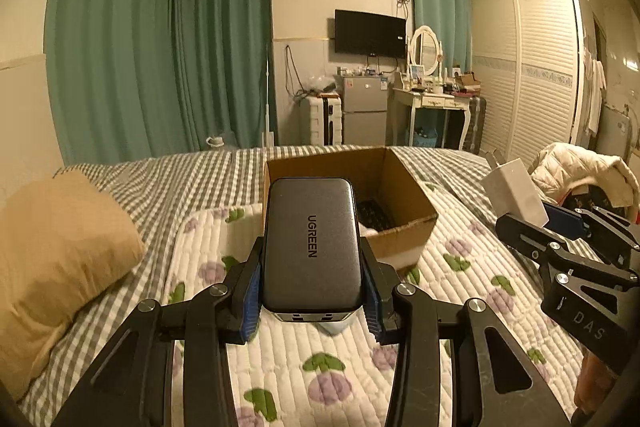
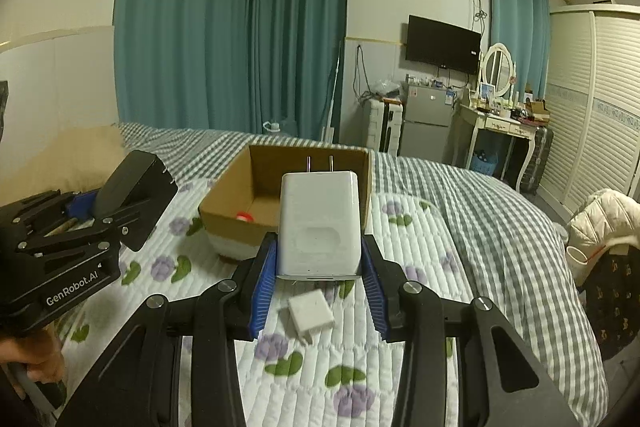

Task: Organize rigid objects
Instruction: 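Carry power bank and white charger into the box and open both tools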

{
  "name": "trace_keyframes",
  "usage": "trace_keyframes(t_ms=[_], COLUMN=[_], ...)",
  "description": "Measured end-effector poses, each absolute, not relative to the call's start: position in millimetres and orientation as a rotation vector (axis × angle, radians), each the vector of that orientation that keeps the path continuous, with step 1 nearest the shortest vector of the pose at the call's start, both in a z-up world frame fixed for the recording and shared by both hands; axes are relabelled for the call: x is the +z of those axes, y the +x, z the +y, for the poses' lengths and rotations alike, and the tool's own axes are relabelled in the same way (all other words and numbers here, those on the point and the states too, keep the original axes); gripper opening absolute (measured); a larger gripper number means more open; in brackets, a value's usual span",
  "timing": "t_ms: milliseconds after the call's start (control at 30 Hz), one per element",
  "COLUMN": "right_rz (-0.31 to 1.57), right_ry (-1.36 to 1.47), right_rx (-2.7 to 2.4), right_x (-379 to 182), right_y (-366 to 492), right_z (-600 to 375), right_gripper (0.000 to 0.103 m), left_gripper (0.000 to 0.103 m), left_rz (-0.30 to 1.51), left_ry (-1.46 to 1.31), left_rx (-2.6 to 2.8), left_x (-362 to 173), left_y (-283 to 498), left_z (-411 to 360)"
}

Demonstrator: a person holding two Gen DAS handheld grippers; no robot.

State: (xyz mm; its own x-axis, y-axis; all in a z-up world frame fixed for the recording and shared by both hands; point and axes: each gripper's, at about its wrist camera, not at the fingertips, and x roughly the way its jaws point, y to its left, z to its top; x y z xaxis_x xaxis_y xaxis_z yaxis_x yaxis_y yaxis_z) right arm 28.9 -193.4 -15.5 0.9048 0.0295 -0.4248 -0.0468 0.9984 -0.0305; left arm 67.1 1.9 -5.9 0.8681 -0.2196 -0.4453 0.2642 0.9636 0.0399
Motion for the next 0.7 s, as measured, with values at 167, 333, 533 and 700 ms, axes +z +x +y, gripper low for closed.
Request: trace_keyframes(t_ms=[167, 333, 533, 700], right_rz=[0.426, 0.404, 0.391, 0.391], right_ry=[-0.042, -0.051, -0.051, -0.046], right_rx=[0.056, 0.059, 0.057, 0.057], right_x=[-11.0, -6.4, -2.5, -1.6], right_y=[46.4, 64.8, 93.1, 114.9], right_z=[-191.9, -193.2, -199.8, -206.1], right_gripper=[0.040, 0.040, 0.040, 0.040], left_gripper=[0.042, 0.042, 0.042, 0.042], left_rz=[0.429, 0.409, 0.398, 0.395], left_ry=[0.109, 0.109, 0.100, 0.101], left_rx=[-0.252, -0.257, -0.268, -0.286], left_x=[0.9, 5.9, 9.8, 9.3], left_y=[83.1, 99.9, 128.3, 150.2], left_z=[-3.7, -10.4, -15.5, -23.4])
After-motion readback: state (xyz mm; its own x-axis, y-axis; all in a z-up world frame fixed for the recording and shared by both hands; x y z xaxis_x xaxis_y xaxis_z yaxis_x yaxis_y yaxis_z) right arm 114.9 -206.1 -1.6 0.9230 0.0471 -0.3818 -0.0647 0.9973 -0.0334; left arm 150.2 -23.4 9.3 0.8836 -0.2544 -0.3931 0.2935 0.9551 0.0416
